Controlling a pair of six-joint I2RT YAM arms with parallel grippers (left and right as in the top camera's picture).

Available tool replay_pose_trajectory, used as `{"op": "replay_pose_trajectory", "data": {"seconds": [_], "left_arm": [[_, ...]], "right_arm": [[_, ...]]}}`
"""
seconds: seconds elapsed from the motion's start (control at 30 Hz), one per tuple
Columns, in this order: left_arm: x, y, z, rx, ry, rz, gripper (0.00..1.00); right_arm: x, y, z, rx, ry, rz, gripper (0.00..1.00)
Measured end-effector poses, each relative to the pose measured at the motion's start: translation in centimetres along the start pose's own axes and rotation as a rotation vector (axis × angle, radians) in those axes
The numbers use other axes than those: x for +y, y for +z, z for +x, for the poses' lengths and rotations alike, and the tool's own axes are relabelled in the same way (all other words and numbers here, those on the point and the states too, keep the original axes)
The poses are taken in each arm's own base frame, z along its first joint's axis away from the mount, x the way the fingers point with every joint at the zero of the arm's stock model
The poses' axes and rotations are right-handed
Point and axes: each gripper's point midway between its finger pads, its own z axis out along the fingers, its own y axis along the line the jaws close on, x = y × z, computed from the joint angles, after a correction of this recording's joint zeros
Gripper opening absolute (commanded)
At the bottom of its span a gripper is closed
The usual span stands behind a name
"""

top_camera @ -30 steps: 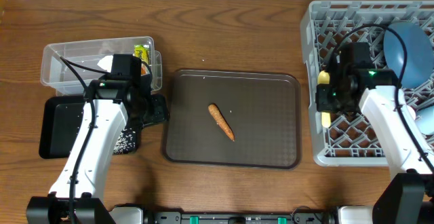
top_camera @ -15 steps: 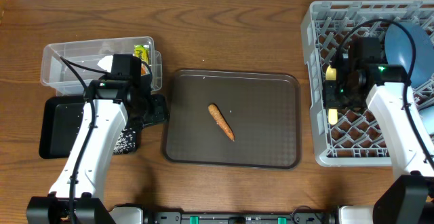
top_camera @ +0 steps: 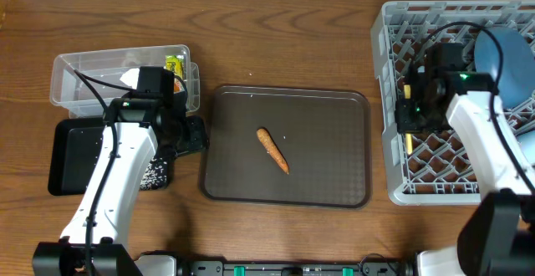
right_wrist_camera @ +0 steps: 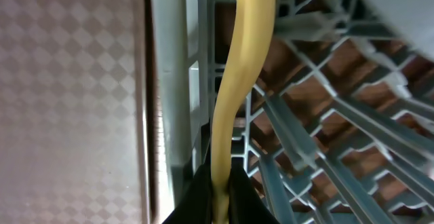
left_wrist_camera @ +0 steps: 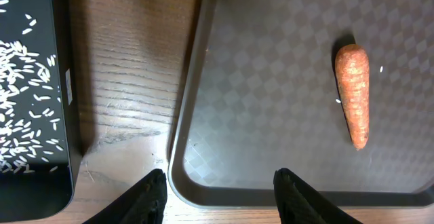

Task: Sort waste into correct bins and load items into the dishwasher rack
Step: 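Carry the spoon to the rack and lower it in with the right gripper, then open the right gripper and withdraw it above the rack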

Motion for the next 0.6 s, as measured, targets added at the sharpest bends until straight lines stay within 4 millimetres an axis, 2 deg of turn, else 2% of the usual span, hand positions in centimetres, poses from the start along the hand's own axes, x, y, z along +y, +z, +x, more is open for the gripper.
{"op": "replay_pose_trajectory", "data": {"seconds": [0.13,0.23,0.3,0.37,0.47,0.6], "left_arm": [[0.0,0.0,0.0,0.0,0.0,0.0,0.54],[0.0,0.0,0.0,0.0,0.0,0.0,0.54],[0.0,0.0,0.0,0.0,0.0,0.0,0.54],[0.0,0.0,0.0,0.0,0.0,0.0,0.54],[0.0,0.0,0.0,0.0,0.0,0.0,0.54],[0.0,0.0,0.0,0.0,0.0,0.0,0.54]], "right_arm": [[0.1,1.4,0.4,0.048,0.001,-0.01,0.17],[-0.3,1.6,0.4,0.052,0.008,-0.001,0.29],[-0.5,1.6,0.4,0.05,0.007,0.013,0.46],[-0.5,1.6,0.3,0.045,0.013,0.01,0.57],[0.3,0.6,-0.5,-0.002,0.002,-0.038,0.53],[1.3,0.4,-0.9,-0.02,-0.006,-0.09,0.49]]}}
